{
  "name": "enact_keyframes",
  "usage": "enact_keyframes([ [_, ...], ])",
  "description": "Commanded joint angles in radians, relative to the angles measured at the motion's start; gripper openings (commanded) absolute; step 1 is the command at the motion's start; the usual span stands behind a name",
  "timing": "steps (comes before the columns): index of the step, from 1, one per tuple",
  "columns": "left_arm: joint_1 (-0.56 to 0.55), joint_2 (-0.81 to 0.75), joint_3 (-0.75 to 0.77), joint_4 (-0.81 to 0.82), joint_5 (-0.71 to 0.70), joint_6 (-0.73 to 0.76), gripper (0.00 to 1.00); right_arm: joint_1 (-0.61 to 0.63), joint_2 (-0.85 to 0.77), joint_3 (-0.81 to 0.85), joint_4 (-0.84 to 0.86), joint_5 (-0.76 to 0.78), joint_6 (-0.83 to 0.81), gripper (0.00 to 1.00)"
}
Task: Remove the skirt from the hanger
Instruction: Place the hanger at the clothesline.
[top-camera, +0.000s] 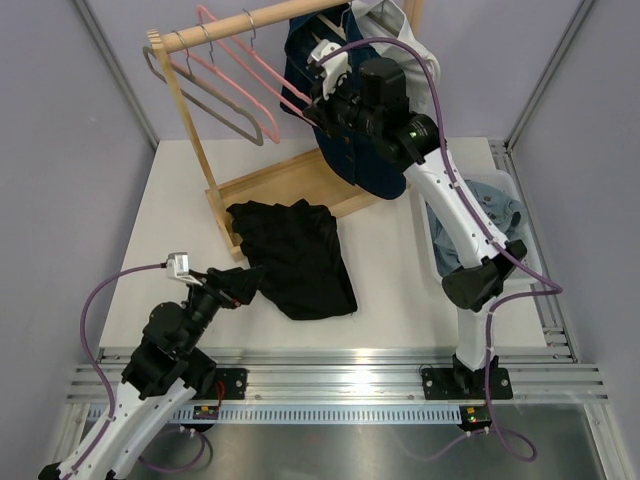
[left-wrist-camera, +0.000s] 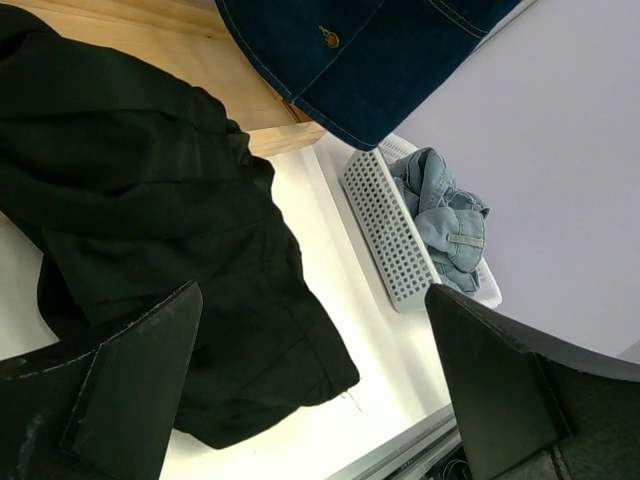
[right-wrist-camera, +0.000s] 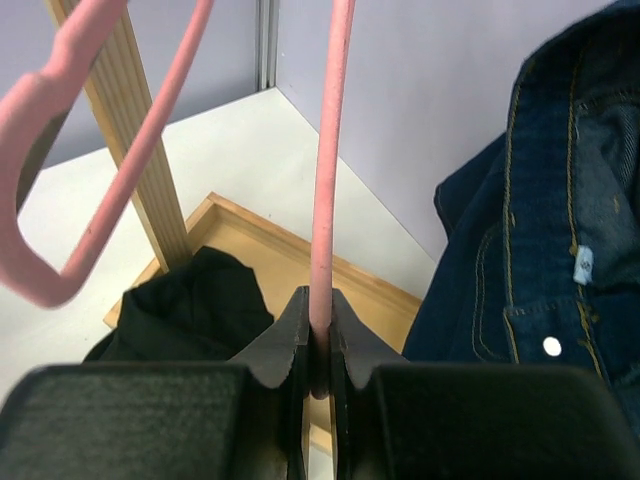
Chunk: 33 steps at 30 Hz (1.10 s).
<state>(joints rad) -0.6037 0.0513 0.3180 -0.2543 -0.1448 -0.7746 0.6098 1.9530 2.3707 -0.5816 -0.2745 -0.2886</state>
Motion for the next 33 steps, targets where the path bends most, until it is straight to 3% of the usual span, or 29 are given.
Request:
enact_keyframes([
  [1, 0.002, -0.013, -0.008, 0.012, 0.024, 0.024, 0.99, 0.019, 0.063, 0.122, 0.062, 0.035, 0.025, 0.00],
  [12, 0.001, 0.082, -0.017, 0.015, 0.089, 0.057, 0.99, 0.038, 0.118, 0.145, 0.069, 0.023, 0.039, 0.01],
  [15, 0.001, 0.155, -0.020, 0.044, 0.125, 0.060, 0.99, 0.038, 0.058, 0.079, 0.080, 0.020, 0.019, 0.24],
  [16, 0.001, 0.177, -0.022, 0.052, 0.129, 0.061, 0.99, 0.038, 0.035, 0.024, 0.086, 0.017, 0.011, 0.35],
  [17, 0.001, 0.197, -0.022, 0.065, 0.137, 0.067, 0.99, 0.038, 0.011, -0.008, 0.106, 0.017, 0.005, 0.55],
  [20, 0.001, 0.272, -0.019, 0.076, 0.139, 0.089, 0.99, 0.036, -0.086, -0.082, 0.079, 0.035, -0.032, 0.76],
  [26, -0.001, 0.349, 0.016, 0.056, 0.107, 0.129, 0.99, -0.019, -0.298, -0.224, -0.003, -0.009, -0.098, 0.99],
  [30, -0.001, 0.331, 0.038, 0.027, 0.079, 0.159, 0.99, -0.038, -0.466, -0.425, -0.092, -0.092, -0.223, 0.99],
  [33, -0.001, 0.306, 0.078, -0.035, 0.060, 0.192, 0.99, -0.039, -0.584, -0.618, -0.231, -0.251, -0.373, 0.99],
])
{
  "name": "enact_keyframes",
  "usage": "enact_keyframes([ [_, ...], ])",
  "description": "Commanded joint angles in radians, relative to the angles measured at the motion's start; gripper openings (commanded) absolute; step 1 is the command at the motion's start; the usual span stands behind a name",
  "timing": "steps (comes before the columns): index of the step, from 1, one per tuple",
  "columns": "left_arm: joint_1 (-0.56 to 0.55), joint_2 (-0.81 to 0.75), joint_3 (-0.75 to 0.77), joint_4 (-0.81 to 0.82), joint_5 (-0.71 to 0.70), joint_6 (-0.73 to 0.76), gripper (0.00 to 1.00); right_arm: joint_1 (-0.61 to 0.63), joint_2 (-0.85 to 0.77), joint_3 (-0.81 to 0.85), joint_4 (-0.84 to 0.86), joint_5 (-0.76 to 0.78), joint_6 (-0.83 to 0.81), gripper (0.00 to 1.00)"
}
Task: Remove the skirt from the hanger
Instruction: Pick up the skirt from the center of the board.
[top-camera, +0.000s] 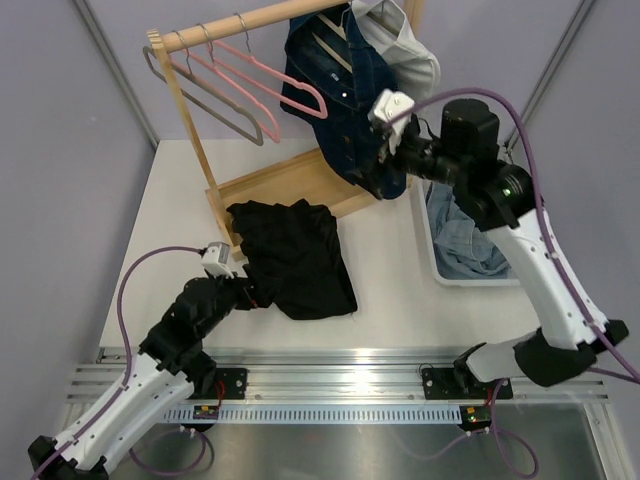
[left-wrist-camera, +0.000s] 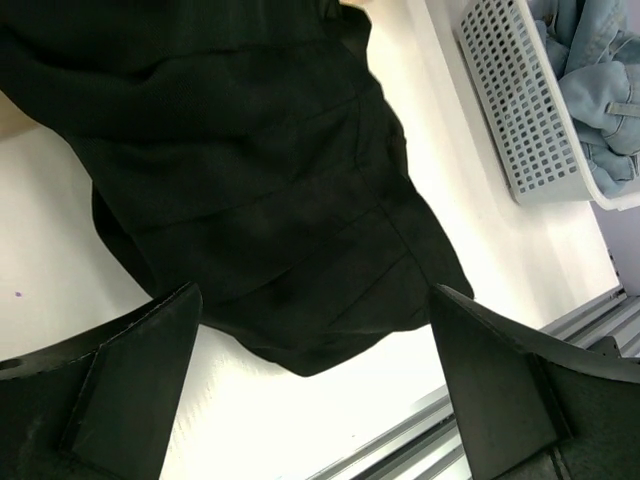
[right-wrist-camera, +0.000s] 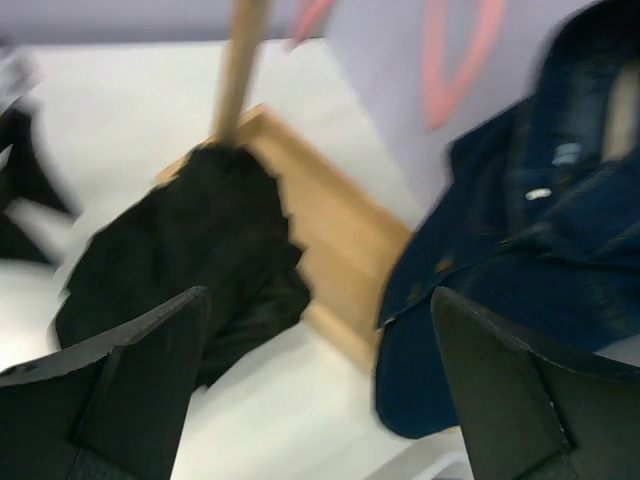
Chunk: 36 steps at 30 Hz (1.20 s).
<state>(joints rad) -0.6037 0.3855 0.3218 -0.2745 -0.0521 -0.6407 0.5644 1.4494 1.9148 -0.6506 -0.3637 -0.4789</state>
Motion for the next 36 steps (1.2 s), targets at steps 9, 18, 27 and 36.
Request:
enact_keyframes([
  [9, -0.001, -0.028, 0.039, 0.000, -0.057, 0.032, 0.99, 0.025, -0.213, -0.785, 0.092, -0.424, 0.035, 1.00],
  [18, 0.001, -0.108, 0.068, -0.106, -0.078, -0.011, 0.99, 0.164, 0.078, -0.860, 0.568, 0.150, 0.765, 0.99],
  [27, -0.001, -0.223, 0.056, -0.167, -0.104, -0.047, 0.99, 0.186, 0.408, -0.688, 0.545, 0.235, 0.813, 1.00],
  [36, -0.001, -0.188, 0.048, -0.135, -0.077, -0.022, 0.99, 0.186, 0.505, -0.685, 0.531, 0.056, 0.711, 0.69],
])
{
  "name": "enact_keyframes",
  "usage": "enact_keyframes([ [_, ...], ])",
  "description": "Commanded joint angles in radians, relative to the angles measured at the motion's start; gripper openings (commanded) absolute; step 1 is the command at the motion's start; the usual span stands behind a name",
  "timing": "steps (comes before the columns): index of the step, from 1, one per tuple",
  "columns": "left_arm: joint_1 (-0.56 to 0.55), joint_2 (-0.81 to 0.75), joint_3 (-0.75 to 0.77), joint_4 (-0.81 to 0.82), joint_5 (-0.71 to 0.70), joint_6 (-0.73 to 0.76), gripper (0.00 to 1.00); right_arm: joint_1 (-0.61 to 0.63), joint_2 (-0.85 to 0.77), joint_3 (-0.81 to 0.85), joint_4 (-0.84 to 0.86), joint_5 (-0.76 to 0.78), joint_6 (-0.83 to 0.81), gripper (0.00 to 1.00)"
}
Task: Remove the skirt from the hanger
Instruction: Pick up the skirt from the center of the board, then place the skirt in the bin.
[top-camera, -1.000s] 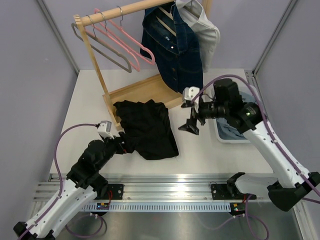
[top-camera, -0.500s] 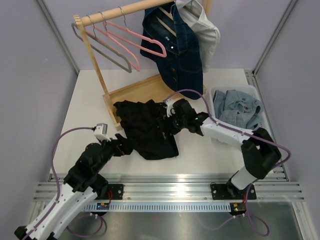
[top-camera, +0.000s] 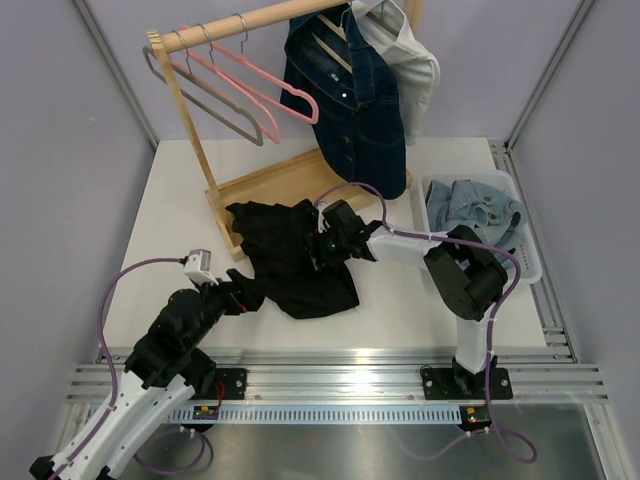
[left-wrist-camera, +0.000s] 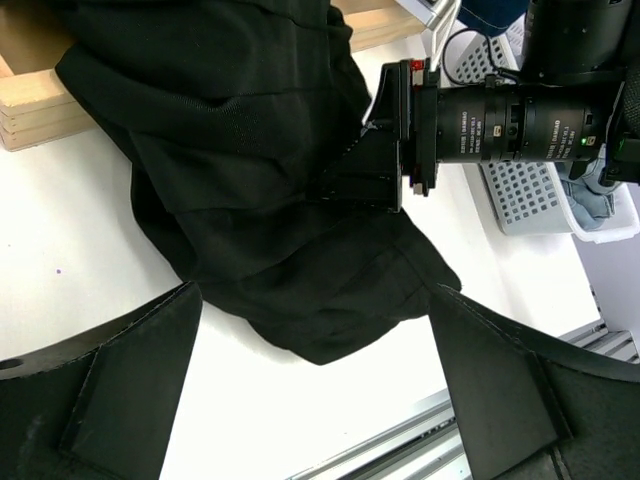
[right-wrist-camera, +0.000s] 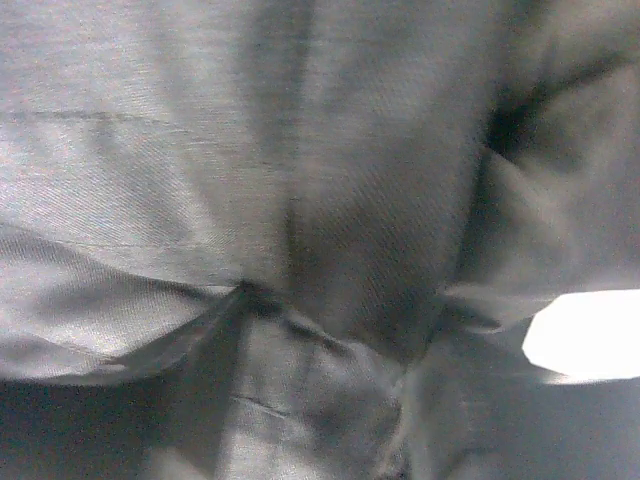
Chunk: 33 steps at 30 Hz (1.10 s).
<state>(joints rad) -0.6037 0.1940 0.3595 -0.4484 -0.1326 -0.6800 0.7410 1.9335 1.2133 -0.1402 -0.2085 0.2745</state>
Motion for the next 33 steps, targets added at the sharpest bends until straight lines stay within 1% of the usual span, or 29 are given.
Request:
enact_keyframes([
  [1, -0.001, -0.004, 0.010, 0.040, 0.005, 0.017, 0.99, 0.008, 0.024, 0.020, 0.002, -0.124, -0.052, 0.59],
  [2, -0.001, -0.008, 0.009, 0.043, 0.005, 0.017, 0.99, 0.006, 0.025, 0.034, -0.012, -0.150, -0.067, 0.36],
  [4, -0.001, -0.025, 0.006, 0.043, 0.005, 0.017, 0.99, -0.015, 0.019, 0.045, -0.045, -0.221, -0.092, 0.16],
  [6, 0.001, -0.036, 0.006, 0.043, 0.004, 0.017, 0.99, -0.046, -0.019, 0.035, -0.052, -0.300, -0.116, 0.00],
  [8, -0.001, -0.047, 0.004, 0.043, 0.005, 0.017, 0.99, -0.109, -0.088, 0.031, -0.077, -0.357, -0.153, 0.00],
  [9, 0.001, -0.048, 0.002, 0.046, 0.005, 0.016, 0.99, -0.135, -0.111, 0.047, -0.102, -0.453, -0.184, 0.00],
  [10, -0.001, -0.048, 0.001, 0.050, 0.010, 0.017, 0.99, -0.162, -0.134, 0.069, -0.199, -0.506, -0.225, 0.00],
  [11, 0.001, -0.048, -0.002, 0.054, 0.013, 0.017, 0.99, -0.214, -0.175, 0.142, -0.279, -0.570, -0.354, 0.00],
  [12, -0.001, -0.048, -0.004, 0.060, 0.014, 0.019, 0.99, -0.241, -0.194, 0.188, -0.364, -0.683, -0.421, 0.00],
  [13, -0.001, -0.047, -0.005, 0.063, 0.017, 0.022, 0.99, -0.264, -0.212, 0.230, -0.527, -0.725, -0.487, 0.00],
  [14, -0.001, -0.042, -0.005, 0.065, 0.019, 0.025, 0.99, -0.305, -0.255, 0.303, -0.602, -0.789, -0.603, 0.00],
  [16, -0.001, -0.039, -0.007, 0.071, 0.027, 0.028, 0.99, -0.345, -0.312, 0.348, -0.717, -0.807, -0.682, 0.00],
  [17, -0.001, -0.038, -0.005, 0.073, 0.028, 0.030, 0.99, -0.382, -0.382, 0.365, -0.726, -0.792, -0.686, 0.00],
  [19, -0.001, -0.039, -0.005, 0.076, 0.034, 0.033, 0.99, -0.431, -0.450, 0.373, -0.737, -0.787, -0.686, 0.00],
  [20, -0.001, -0.039, -0.005, 0.077, 0.034, 0.033, 0.99, -0.490, -0.509, 0.379, -0.739, -0.792, -0.683, 0.00],
  [23, 0.001, -0.048, -0.007, 0.082, 0.037, 0.034, 0.99, -0.598, -0.611, 0.399, -0.746, -0.815, -0.676, 0.00],
  [24, 0.001, -0.050, -0.008, 0.082, 0.037, 0.033, 0.99, -0.674, -0.629, 0.411, -0.743, -0.819, -0.673, 0.00],
  [26, 0.001, -0.048, -0.011, 0.086, 0.042, 0.034, 0.99, -0.744, -0.671, 0.471, -0.751, -0.831, -0.669, 0.00],
  [28, -0.001, -0.042, -0.008, 0.089, 0.048, 0.037, 0.99, -0.851, -0.682, 0.526, -0.751, -0.841, -0.643, 0.00],
  [29, -0.001, -0.041, -0.007, 0.089, 0.050, 0.037, 0.99, -0.879, -0.679, 0.589, -0.751, -0.844, -0.627, 0.00],
  [31, 0.001, -0.038, -0.007, 0.089, 0.054, 0.040, 0.99, -0.951, -0.668, 0.653, -0.748, -0.845, -0.591, 0.00],
  [33, -0.001, -0.041, -0.005, 0.089, 0.056, 0.040, 0.99, -1.003, -0.663, 0.715, -0.692, -0.842, -0.545, 0.00],
])
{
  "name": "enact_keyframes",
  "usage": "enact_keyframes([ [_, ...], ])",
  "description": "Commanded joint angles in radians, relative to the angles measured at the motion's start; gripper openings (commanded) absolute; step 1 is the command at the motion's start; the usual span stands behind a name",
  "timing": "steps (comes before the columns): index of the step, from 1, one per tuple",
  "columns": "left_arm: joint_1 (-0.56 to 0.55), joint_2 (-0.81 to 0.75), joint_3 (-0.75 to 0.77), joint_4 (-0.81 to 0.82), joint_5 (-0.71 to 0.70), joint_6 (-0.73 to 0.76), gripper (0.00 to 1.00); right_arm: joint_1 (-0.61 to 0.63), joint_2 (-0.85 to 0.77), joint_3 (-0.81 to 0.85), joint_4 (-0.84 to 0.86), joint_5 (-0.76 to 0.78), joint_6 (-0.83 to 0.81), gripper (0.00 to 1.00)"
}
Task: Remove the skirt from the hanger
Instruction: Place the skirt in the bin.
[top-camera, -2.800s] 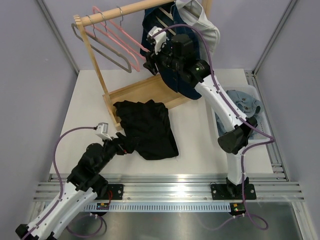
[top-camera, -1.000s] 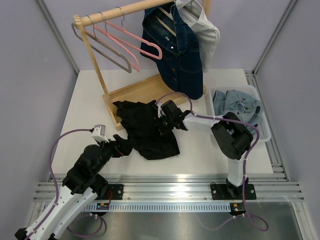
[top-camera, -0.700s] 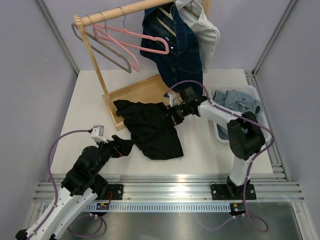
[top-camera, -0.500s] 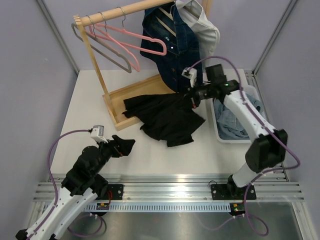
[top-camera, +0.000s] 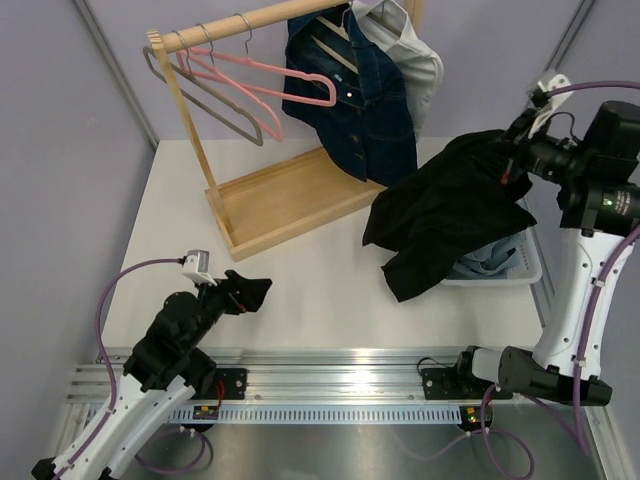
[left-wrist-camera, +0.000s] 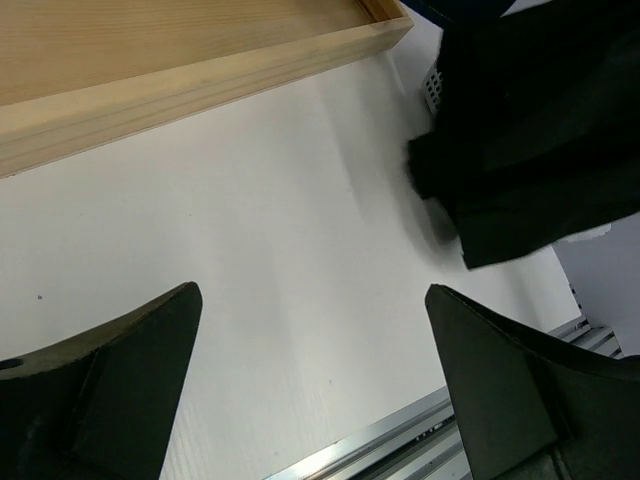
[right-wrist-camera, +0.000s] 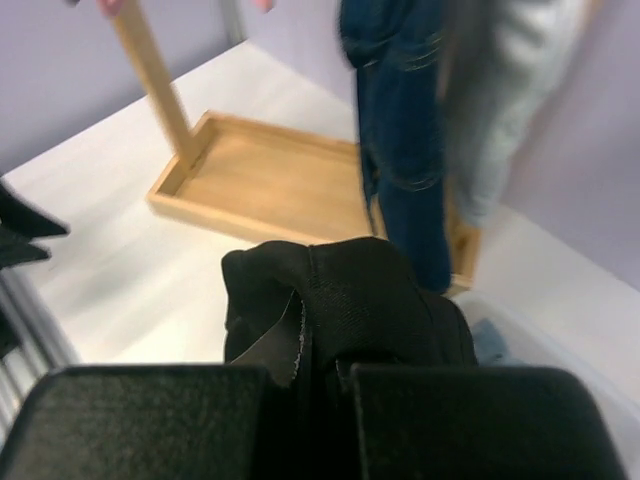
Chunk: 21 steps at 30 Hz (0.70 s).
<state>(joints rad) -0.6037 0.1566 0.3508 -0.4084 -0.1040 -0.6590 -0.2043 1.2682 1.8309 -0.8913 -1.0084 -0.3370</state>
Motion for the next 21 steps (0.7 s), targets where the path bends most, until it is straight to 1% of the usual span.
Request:
enact_keyframes([
  [1, -0.001, -0.005, 0.004, 0.049, 0.027, 0.019, 0.99, -0.114, 0.000, 0.109, 0.087, -0.041, 0.119, 0.00],
  [3, -0.001, -0.017, 0.002, 0.049, 0.024, 0.018, 0.99, -0.176, 0.002, 0.126, 0.187, -0.042, 0.208, 0.00],
  [4, -0.001, -0.019, 0.002, 0.049, 0.024, 0.019, 0.99, -0.237, 0.011, 0.143, 0.212, -0.041, 0.231, 0.00],
  [6, -0.001, -0.020, 0.005, 0.048, 0.024, 0.021, 0.99, -0.292, 0.029, 0.172, 0.248, -0.050, 0.265, 0.00],
  [7, -0.001, -0.022, 0.007, 0.046, 0.026, 0.022, 0.99, -0.319, 0.055, 0.209, 0.250, -0.052, 0.280, 0.00],
  [8, -0.001, -0.022, 0.007, 0.049, 0.026, 0.024, 0.99, -0.370, 0.069, 0.223, 0.255, -0.058, 0.292, 0.00],
  [12, 0.001, -0.019, 0.004, 0.056, 0.032, 0.025, 0.99, -0.473, 0.141, 0.277, 0.250, -0.078, 0.319, 0.00],
  [17, -0.001, -0.022, 0.001, 0.063, 0.038, 0.027, 0.99, -0.550, 0.207, 0.277, 0.209, -0.084, 0.293, 0.00],
  [21, 0.001, -0.022, 0.000, 0.066, 0.040, 0.029, 0.99, -0.566, 0.217, 0.242, 0.170, -0.116, 0.250, 0.00],
])
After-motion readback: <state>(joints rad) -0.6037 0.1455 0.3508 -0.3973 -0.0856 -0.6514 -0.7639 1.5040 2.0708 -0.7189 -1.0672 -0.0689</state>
